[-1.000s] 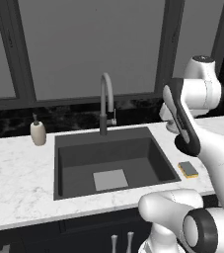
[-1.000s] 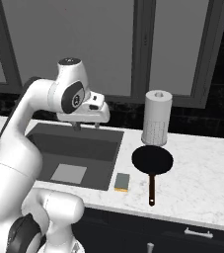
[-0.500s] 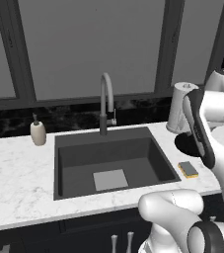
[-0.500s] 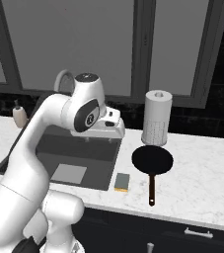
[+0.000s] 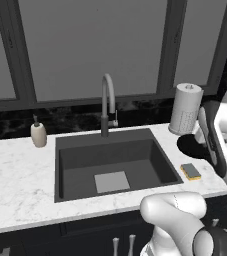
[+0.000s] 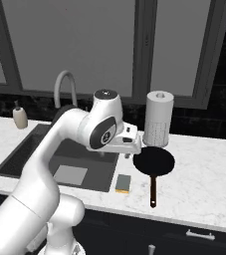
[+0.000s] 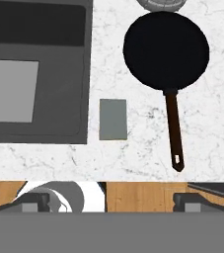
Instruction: Pick the pan and sponge and place them into the sink. Then turn on the water.
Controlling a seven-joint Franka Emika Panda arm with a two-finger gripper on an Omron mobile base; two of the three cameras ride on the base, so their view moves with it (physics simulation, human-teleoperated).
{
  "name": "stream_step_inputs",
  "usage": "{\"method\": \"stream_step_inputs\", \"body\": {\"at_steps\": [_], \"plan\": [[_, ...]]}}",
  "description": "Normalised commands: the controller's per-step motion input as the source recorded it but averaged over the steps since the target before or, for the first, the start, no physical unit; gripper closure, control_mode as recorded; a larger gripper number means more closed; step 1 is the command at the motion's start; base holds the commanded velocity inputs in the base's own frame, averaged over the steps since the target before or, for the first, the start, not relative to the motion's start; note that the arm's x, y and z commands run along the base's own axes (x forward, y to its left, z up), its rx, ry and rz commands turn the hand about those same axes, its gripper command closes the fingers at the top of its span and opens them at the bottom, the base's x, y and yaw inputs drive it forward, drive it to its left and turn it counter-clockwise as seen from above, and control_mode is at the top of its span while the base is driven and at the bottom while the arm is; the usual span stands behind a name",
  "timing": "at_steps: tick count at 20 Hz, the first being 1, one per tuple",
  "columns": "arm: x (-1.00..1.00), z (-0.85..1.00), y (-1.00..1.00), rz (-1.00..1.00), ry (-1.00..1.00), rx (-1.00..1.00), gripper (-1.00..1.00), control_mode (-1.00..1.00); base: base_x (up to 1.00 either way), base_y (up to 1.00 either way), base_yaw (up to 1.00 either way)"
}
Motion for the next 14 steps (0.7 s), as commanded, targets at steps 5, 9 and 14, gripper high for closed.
{"method": "stream_step_inputs", "body": {"at_steps": [5,9,14], "plan": [[0.00,-0.31,-0.54,0.00,0.00,0.00,-1.00,-1.00,0.00,0.00,0.00],[0.00,-0.35,-0.53,0.00,0.00,0.00,-1.00,-1.00,0.00,0.00,0.00],[0.00,-0.28,-0.29,0.00,0.00,0.00,-1.00,-1.00,0.00,0.00,0.00]]}}
